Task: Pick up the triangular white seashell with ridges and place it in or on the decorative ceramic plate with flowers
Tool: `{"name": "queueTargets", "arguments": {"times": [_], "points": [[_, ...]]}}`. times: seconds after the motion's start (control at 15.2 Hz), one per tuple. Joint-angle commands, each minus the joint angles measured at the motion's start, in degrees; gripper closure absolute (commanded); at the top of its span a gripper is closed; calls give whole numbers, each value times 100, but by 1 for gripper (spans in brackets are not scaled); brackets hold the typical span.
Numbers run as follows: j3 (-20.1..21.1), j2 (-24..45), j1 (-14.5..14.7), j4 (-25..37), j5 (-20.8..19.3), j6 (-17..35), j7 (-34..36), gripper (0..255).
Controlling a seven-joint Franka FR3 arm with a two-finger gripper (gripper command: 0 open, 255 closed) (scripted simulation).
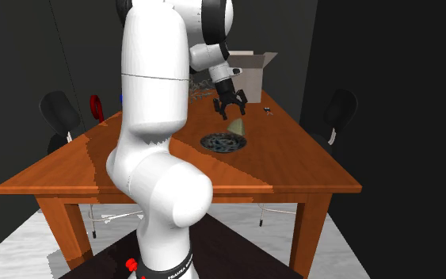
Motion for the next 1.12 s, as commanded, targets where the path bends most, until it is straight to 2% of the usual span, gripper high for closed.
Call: {"name": "queueTargets", "arguments": {"times": [0.0, 0.07, 0.13, 0.73, 0.79, 0.86, 0.92, 0.99, 1.06], "points": [[0, 0, 0, -1, 0, 1, 0, 0], [0, 0, 0, 0, 0, 1, 0, 0], [0, 0, 0, 0, 0, 1, 0, 255], [0, 0, 0, 0, 0, 1, 0, 255], [0, 0, 0, 0, 0, 1, 0, 0], [-40, -827, -379, -855, 719, 1011, -605, 0], [-190, -1581, -630, -1649, 1589, 1929, -1396, 0], [-529, -2214, -639, -2369, 2567, 2703, -2333, 0], [-1054, -2701, -407, -3005, 3582, 3322, -3359, 0]]}}
